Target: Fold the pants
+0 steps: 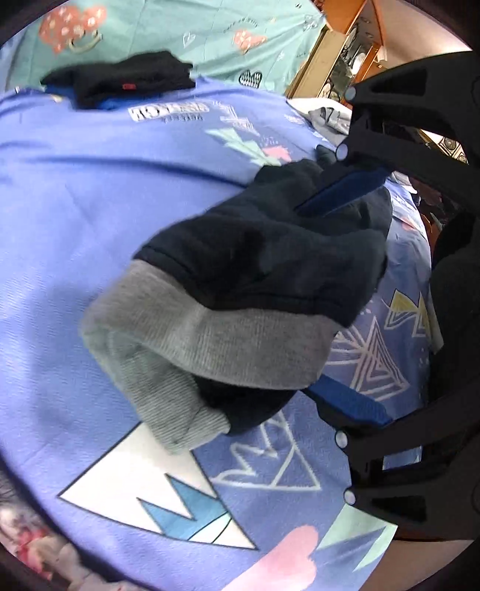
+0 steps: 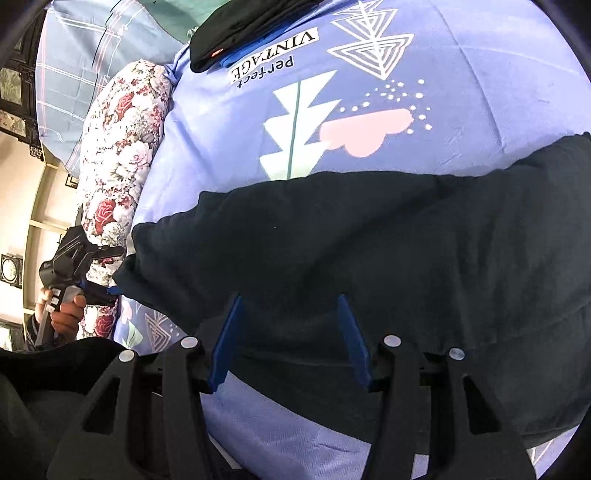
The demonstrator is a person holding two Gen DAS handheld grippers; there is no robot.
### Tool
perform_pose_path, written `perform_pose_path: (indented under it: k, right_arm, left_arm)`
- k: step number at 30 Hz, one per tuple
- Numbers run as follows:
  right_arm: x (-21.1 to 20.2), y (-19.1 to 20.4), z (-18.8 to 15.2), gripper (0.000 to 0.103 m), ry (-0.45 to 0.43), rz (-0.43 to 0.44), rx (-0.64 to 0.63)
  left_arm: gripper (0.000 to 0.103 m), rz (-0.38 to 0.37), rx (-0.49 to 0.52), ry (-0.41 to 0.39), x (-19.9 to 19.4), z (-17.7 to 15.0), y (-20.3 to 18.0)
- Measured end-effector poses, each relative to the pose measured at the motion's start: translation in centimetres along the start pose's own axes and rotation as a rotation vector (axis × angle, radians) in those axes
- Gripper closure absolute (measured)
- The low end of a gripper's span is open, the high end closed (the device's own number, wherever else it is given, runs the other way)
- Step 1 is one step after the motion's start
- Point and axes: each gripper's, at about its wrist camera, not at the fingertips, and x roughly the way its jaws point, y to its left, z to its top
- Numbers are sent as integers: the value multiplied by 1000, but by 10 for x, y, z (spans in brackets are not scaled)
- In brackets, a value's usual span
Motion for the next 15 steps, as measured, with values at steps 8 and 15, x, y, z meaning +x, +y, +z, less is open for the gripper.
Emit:
perform_pose_path:
  k: [8, 15]
  right_arm:
    - [-5, 1, 4, 50, -24, -21, -29]
    - [-14, -8, 10, 50, -43, -44, -14]
  left_arm:
    - [86, 126, 163, -72, -11, -5, -13]
    - [85, 296, 440, -159, -48, -12, -40]
